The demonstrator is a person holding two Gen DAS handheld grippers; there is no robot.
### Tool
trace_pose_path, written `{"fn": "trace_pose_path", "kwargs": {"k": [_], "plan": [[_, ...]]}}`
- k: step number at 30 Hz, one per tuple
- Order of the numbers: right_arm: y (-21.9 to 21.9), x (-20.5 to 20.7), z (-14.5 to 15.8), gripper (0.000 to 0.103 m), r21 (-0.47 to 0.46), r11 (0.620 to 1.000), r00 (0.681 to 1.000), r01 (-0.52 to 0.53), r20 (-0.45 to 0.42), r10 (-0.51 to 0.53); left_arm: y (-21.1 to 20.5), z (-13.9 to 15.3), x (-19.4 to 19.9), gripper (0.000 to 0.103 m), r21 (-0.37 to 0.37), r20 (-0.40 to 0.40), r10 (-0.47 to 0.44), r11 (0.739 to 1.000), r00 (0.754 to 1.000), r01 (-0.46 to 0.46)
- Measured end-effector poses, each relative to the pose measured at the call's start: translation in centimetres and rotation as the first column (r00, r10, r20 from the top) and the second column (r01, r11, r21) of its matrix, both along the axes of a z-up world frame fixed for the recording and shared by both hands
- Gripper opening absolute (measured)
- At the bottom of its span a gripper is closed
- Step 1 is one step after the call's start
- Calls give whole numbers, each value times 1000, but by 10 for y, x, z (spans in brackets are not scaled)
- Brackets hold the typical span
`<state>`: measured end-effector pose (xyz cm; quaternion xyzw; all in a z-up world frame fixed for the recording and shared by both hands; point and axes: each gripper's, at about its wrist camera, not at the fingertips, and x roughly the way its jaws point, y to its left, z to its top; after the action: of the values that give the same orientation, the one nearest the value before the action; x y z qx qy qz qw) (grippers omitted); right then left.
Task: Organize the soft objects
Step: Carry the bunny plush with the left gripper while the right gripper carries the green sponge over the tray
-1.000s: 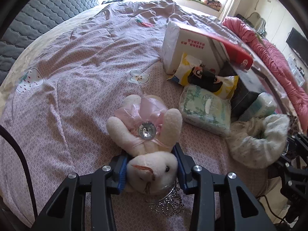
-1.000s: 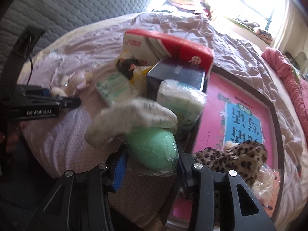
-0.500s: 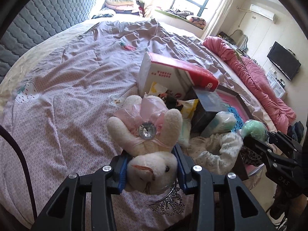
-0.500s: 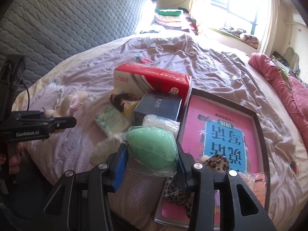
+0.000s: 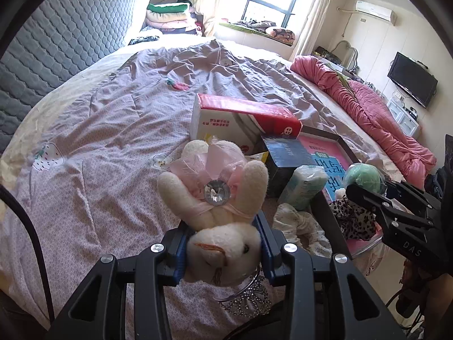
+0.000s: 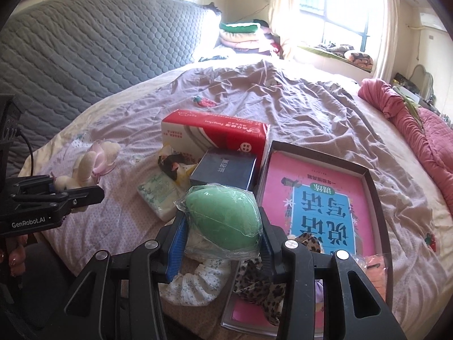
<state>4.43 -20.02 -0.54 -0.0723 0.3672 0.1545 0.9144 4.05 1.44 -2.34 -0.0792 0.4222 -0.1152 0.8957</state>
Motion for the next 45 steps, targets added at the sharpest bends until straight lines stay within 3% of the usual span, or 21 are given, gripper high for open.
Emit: {"fn": "trace_pose_path", "kwargs": {"k": [13, 32, 45], "plan": [[-34, -6, 13, 47, 60, 996, 997, 72, 32, -74, -36, 15, -4, 42, 56, 5, -41, 998, 999, 40], [-112, -19, 32, 47, 180, 955, 966, 236, 60, -250, -105, 21, -11, 42, 116, 8, -166, 980, 986, 164], [-141, -23, 26, 47, 166, 942, 951, 291, 62, -304, -146, 17, -4, 42, 125, -20, -226, 966, 974, 227]]}}
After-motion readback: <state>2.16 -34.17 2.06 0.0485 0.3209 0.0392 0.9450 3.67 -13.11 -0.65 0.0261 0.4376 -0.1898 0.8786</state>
